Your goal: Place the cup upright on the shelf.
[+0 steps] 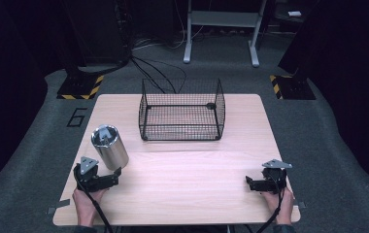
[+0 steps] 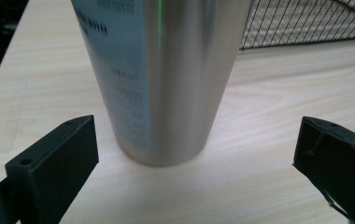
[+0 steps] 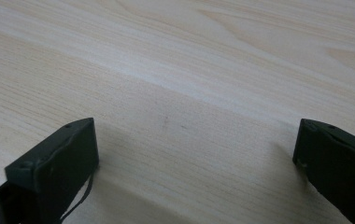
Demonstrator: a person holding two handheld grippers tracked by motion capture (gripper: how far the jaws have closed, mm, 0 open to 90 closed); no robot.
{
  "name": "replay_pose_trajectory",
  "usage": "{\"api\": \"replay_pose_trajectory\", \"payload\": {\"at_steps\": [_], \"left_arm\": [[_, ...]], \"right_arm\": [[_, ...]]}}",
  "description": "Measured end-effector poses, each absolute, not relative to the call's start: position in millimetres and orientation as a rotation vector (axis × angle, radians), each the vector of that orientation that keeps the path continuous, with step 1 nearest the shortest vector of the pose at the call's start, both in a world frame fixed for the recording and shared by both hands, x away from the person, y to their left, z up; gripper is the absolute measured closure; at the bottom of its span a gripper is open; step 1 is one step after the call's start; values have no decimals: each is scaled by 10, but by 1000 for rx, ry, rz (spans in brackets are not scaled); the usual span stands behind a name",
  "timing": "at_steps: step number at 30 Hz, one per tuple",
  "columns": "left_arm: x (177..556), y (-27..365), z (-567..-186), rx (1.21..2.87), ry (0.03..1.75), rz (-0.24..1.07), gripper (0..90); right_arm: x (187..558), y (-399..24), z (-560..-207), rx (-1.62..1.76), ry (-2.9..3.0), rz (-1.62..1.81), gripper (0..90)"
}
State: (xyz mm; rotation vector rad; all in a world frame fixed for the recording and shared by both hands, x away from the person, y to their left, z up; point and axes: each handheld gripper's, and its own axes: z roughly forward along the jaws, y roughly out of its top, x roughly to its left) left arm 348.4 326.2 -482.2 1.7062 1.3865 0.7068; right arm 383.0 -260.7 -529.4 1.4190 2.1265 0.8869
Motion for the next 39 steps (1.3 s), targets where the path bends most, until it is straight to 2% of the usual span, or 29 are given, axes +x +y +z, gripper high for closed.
{"api": "replay_pose_trajectory", "payload": {"at_steps": [17, 39], "left_arm": [[3693, 3312, -4433, 1622, 1310, 783, 0], [3981, 3317, -4371, 1588, 1293, 790, 0]], "right_arm": [[3830, -2600, -5295, 1428, 2120, 893, 0], [3829, -2599, -5297, 1427, 2116, 895, 0]]}}
